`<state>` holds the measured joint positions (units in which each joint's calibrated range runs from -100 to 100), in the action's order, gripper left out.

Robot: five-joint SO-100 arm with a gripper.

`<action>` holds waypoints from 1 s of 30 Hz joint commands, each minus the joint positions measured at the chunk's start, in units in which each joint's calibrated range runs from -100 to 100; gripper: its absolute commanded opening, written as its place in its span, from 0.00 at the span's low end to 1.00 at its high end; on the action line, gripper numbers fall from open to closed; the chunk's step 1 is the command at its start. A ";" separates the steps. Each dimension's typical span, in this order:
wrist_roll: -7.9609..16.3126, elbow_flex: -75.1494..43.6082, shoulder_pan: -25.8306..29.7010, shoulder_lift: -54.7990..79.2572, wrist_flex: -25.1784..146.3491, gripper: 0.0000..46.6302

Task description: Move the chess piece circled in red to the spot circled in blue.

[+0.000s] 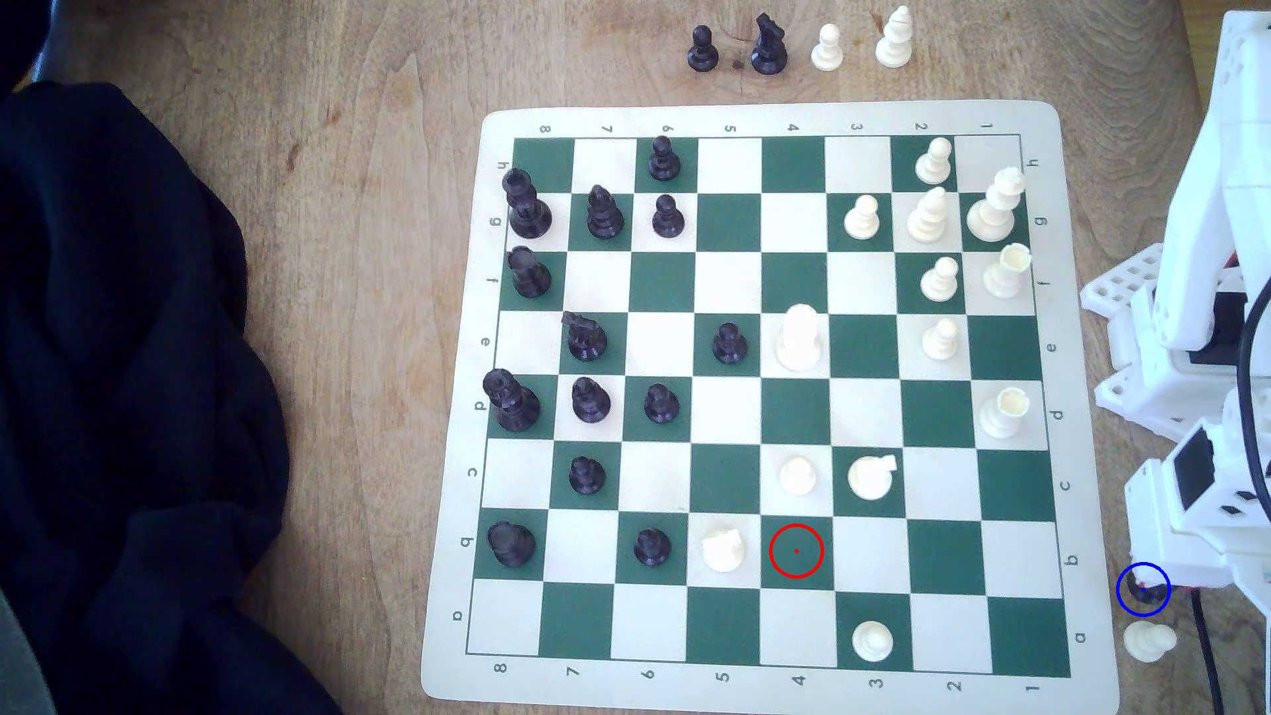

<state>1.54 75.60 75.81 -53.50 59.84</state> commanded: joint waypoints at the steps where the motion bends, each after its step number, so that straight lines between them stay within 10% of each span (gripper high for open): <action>1: 0.59 -1.80 -0.68 -0.58 -0.87 0.12; 17: 1.81 -3.07 -2.56 -4.06 0.93 0.34; 30: 0.00 -3.25 -9.84 -18.23 10.18 0.33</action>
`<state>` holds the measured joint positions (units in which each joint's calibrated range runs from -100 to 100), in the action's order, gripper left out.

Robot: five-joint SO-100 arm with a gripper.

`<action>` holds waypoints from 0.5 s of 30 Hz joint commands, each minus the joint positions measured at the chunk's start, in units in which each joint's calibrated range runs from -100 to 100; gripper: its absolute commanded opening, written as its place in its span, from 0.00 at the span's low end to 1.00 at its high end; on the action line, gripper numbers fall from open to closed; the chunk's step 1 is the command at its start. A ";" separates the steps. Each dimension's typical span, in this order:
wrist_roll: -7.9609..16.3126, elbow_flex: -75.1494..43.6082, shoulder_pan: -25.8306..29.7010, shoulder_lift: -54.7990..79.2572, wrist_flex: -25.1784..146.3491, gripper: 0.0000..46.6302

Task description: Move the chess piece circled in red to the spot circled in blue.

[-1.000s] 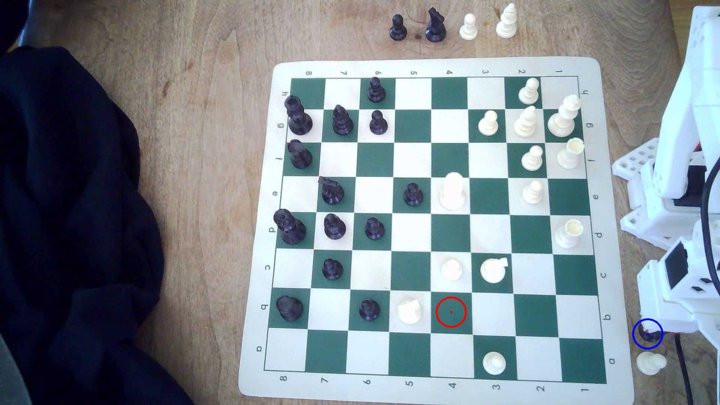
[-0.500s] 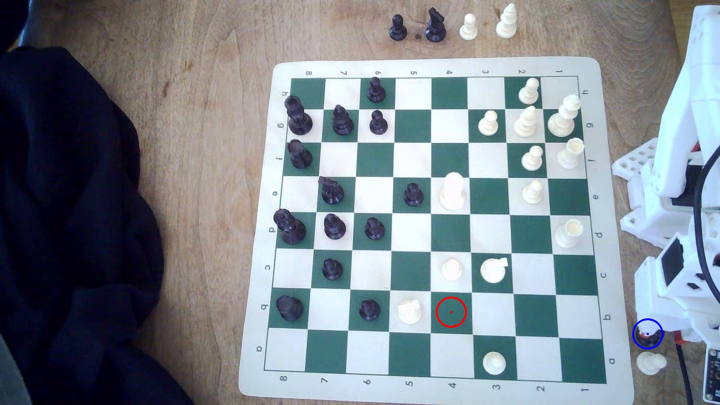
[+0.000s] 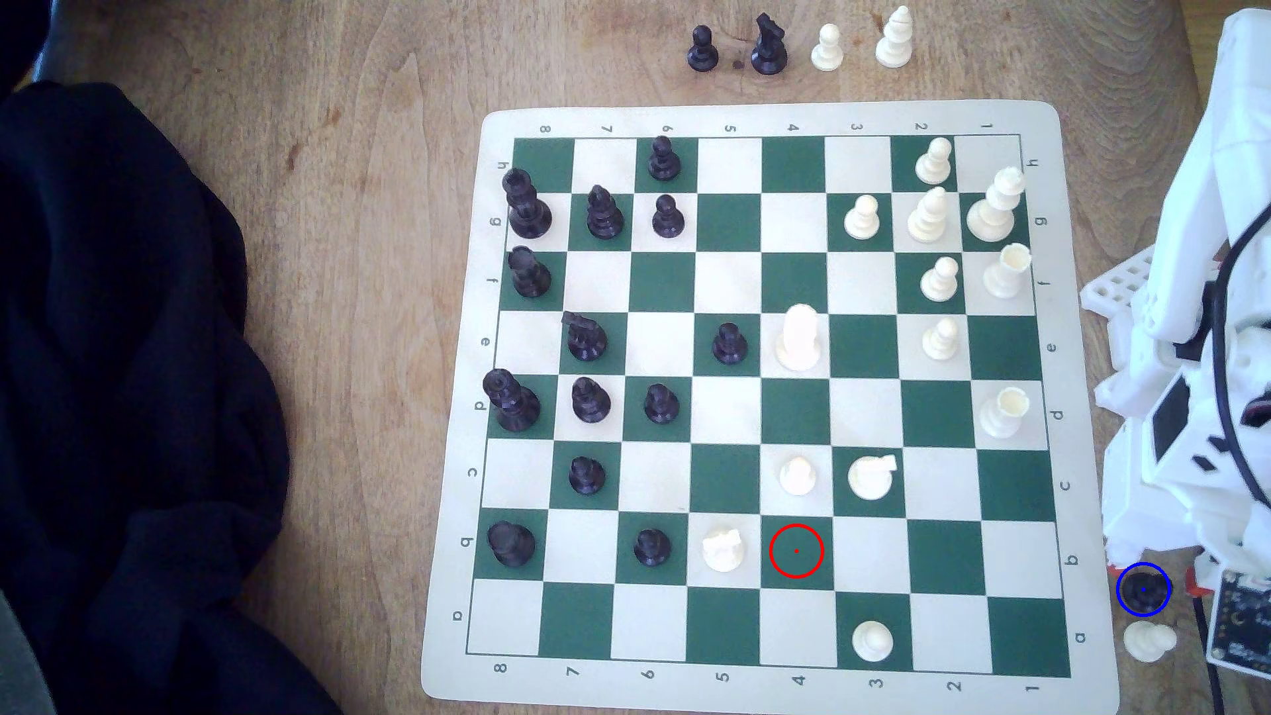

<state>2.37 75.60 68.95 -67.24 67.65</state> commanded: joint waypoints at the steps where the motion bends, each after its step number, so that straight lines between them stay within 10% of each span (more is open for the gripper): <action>1: -1.07 -2.80 -3.21 -4.92 2.62 0.33; 15: -5.27 -3.25 -18.86 -18.92 3.19 0.30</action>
<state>-1.64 75.60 55.16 -82.91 70.52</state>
